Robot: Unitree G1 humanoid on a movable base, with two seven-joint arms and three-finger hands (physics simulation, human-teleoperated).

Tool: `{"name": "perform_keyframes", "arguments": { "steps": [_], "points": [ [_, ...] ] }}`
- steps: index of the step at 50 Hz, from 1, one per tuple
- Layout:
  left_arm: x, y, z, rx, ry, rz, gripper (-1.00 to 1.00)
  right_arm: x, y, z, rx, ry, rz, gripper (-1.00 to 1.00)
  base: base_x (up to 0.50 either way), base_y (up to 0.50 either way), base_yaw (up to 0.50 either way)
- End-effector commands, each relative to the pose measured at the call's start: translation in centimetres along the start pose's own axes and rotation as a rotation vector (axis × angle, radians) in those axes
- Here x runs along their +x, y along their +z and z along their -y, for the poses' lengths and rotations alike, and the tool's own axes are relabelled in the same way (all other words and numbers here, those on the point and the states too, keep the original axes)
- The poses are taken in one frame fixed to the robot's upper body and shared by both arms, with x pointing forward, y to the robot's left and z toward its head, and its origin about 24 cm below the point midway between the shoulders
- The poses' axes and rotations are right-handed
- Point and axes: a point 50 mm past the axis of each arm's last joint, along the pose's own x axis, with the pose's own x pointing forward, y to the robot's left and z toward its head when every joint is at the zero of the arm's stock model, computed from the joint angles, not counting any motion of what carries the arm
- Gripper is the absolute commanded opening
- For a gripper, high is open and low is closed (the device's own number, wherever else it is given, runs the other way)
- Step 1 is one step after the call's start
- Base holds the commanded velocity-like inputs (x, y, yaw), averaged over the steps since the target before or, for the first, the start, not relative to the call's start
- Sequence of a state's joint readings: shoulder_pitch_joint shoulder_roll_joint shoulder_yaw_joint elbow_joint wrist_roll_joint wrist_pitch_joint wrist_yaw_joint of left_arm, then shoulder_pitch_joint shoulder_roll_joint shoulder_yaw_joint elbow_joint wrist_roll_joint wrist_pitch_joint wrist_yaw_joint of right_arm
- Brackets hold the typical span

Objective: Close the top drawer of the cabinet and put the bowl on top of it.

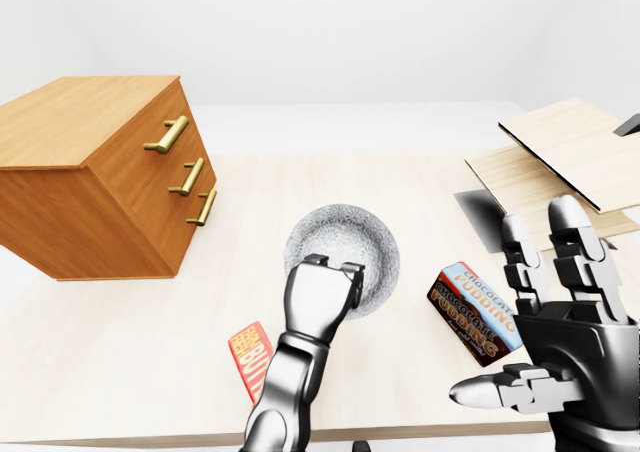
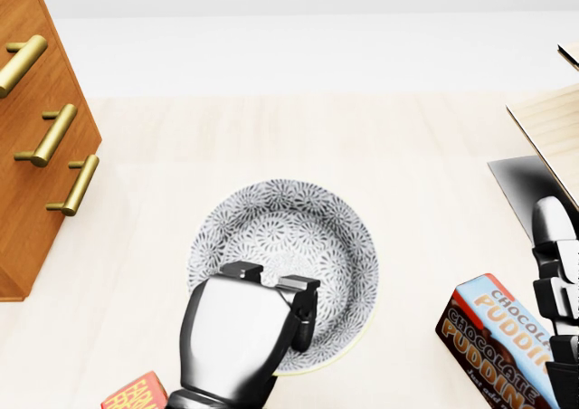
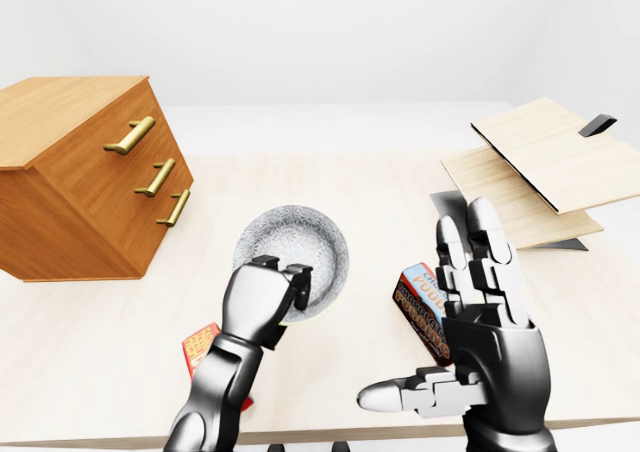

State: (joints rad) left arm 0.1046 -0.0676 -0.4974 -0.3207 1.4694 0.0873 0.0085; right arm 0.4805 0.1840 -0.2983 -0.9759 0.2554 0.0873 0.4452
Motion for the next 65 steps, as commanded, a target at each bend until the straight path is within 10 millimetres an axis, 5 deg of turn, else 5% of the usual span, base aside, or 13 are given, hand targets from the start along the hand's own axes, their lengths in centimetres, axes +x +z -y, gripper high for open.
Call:
{"name": "perform_keyframes", "arguments": {
  "steps": [1,30,65],
  "points": [
    [0.8,-0.9,-4.4,0.113,0.083,-0.052,-1.00,0.0,-0.2,-0.2,0.004,0.006,-0.012,1.00,0.00,0.00,0.00],
    [2.8,-3.9,-8.9,0.135,0.101,-0.172,-1.00,0.1,-1.0,-0.5,0.020,0.018,-0.050,1.00,0.00,0.00,0.00],
    [5.0,-3.8,-16.5,0.193,0.215,-0.137,-1.00,0.2,-1.3,-0.8,0.025,0.025,-0.066,1.00,0.00,0.00,0.00]
  ]
}}
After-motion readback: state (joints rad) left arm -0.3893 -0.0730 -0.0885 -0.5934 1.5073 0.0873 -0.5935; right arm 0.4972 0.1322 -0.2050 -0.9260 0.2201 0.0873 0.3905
